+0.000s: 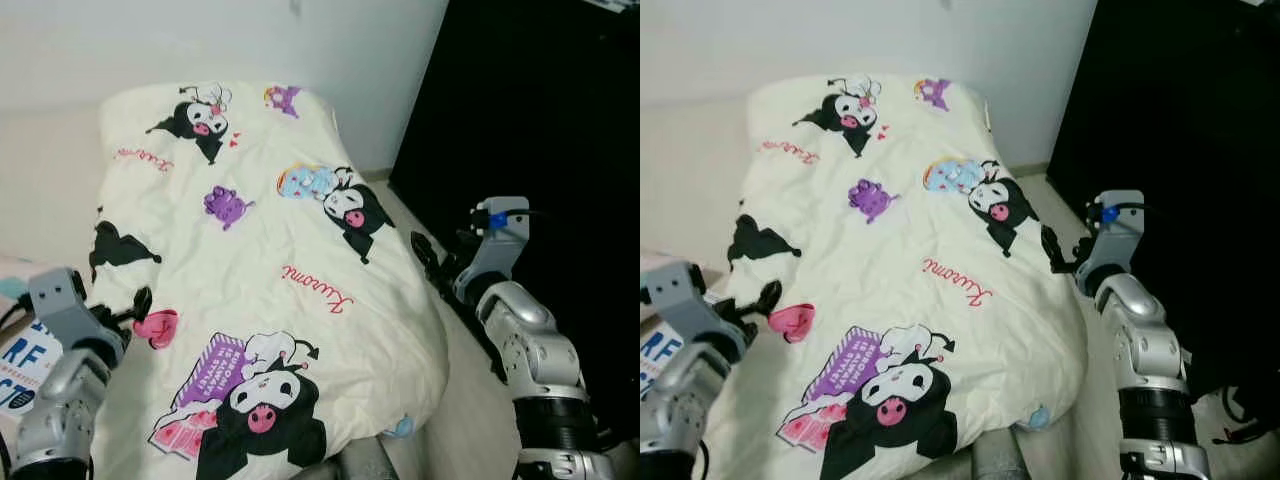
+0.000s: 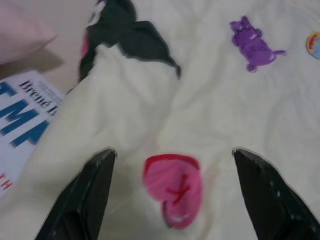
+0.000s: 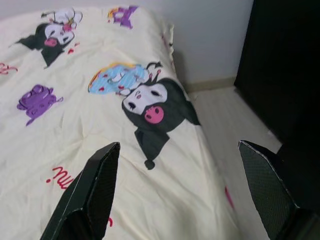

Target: Clean up the room

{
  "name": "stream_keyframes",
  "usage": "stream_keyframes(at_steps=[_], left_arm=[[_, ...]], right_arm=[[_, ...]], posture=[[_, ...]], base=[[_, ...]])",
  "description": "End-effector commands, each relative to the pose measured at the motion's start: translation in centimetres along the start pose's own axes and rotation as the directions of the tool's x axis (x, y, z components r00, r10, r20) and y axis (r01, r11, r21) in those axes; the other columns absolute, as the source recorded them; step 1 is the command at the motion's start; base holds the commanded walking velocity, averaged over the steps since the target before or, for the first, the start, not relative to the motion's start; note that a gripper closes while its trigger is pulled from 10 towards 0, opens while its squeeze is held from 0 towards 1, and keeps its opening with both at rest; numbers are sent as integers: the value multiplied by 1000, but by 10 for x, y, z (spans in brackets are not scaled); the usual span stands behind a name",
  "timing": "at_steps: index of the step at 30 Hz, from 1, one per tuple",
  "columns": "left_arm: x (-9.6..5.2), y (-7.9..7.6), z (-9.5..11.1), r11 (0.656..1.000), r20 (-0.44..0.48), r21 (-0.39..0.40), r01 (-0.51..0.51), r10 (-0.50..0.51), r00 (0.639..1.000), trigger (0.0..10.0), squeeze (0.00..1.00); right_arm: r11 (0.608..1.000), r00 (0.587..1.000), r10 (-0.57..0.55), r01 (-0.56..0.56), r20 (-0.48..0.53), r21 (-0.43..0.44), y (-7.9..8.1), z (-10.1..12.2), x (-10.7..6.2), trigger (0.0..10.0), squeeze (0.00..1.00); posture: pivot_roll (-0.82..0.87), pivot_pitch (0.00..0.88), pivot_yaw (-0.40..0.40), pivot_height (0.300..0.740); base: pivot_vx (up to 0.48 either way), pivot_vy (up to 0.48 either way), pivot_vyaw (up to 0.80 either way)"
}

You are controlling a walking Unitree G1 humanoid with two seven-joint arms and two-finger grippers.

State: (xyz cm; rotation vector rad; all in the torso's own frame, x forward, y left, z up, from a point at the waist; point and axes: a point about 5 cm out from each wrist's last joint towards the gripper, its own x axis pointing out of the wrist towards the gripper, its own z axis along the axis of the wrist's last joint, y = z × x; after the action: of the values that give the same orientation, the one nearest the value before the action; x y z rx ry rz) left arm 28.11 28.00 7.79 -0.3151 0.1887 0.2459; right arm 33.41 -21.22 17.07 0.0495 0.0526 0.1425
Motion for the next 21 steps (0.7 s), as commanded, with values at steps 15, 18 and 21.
stream_keyframes(at_steps=[15,18,21], left_arm=[[-43,67,-100,960,-358,151,-236,275,892,10000,0],[-52,71,-110,954,-396,168,-249,297,869,10000,0],[-67,76,-131,944,-468,189,-272,330,820,10000,0]], right_arm=[[1000,999,5,-4,-52,18,1,-23,2,10000,0],[1000,998,6,-5,-58,20,1,-25,2,10000,0],[1000,996,7,-5,-88,27,3,-36,2,10000,0]], posture=[[-136,137,-62,670],[-136,136,-62,675],[-135,133,-67,685]], base=[[0,0,0],[0,0,0],[-160,0,0]])
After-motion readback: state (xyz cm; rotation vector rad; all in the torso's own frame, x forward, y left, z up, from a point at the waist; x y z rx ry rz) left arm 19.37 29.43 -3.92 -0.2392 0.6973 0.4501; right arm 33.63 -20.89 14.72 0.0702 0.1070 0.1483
